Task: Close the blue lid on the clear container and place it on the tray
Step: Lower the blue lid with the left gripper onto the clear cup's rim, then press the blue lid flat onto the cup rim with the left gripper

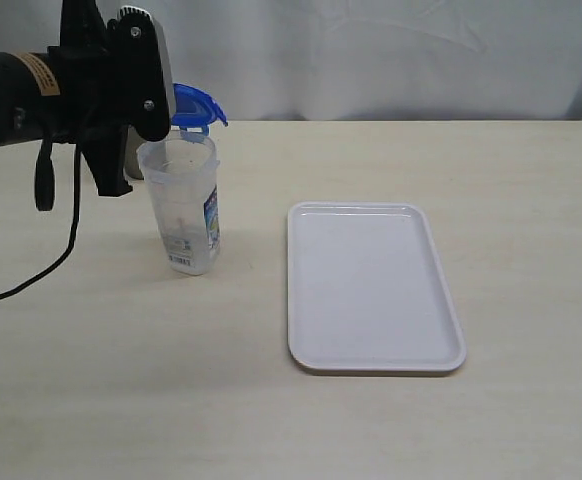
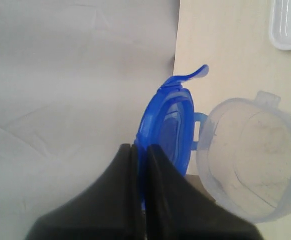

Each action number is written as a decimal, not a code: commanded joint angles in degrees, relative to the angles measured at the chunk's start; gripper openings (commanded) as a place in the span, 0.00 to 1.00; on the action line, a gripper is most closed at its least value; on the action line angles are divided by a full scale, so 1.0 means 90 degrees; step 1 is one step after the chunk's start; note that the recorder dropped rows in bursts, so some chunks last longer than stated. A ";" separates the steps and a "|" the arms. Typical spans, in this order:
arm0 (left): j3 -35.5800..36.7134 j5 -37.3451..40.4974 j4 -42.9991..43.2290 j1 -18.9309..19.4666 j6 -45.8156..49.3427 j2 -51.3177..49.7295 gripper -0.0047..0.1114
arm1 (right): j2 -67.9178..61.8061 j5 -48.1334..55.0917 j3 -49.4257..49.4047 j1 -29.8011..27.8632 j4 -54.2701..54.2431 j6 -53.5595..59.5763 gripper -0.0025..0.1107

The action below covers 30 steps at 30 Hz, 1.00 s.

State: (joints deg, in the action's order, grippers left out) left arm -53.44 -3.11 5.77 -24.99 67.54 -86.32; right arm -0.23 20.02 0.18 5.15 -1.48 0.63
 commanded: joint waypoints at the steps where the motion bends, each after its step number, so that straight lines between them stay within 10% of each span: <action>1: 0.0010 -0.0062 -0.0098 -0.0043 -0.0031 0.0065 0.04 | 0.0025 -0.0022 -0.0020 -0.0042 0.0047 -0.0027 0.06; 30: 0.0010 0.0346 -0.0407 -0.0081 -0.0042 -0.0074 0.04 | 0.0025 -0.0022 -0.0020 -0.0042 0.0047 -0.0027 0.06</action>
State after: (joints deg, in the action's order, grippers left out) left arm -53.44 -0.60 3.33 -25.27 67.54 -86.89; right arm -0.23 20.02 0.18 5.15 -1.48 0.63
